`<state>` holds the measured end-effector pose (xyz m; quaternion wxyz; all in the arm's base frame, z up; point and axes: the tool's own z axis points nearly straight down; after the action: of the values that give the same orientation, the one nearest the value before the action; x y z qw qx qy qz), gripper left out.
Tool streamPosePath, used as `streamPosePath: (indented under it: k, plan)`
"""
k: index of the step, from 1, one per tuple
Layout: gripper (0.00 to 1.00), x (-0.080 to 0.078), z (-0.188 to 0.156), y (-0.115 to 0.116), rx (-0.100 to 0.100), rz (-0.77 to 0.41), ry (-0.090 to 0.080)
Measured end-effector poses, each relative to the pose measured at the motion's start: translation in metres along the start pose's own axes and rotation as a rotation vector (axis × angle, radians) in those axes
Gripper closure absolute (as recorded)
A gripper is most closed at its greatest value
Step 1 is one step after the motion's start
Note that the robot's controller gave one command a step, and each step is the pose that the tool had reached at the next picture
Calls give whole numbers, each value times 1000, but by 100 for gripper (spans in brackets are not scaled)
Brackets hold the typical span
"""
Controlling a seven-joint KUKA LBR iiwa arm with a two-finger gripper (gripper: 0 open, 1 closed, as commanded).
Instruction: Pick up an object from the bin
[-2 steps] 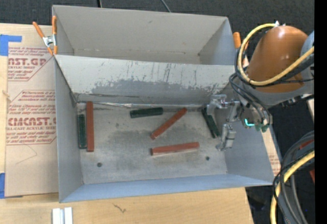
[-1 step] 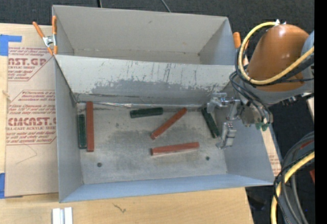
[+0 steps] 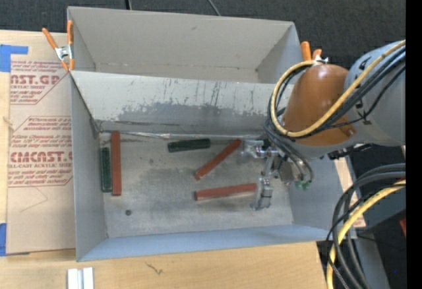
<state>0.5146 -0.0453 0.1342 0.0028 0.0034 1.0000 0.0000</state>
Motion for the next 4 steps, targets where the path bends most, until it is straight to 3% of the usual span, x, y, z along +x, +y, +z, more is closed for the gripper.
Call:
streamPosePath:
  k: [1, 2, 3, 4]
  plan:
    - [0, 5, -1, 24, -1, -27, 8]
    - [0, 3, -13, 32, -1, -32, 0]
    - [0, 8, 63, 21, 0, -50, 3]
    - [100, 13, 64, 20, -1, 5, 6]
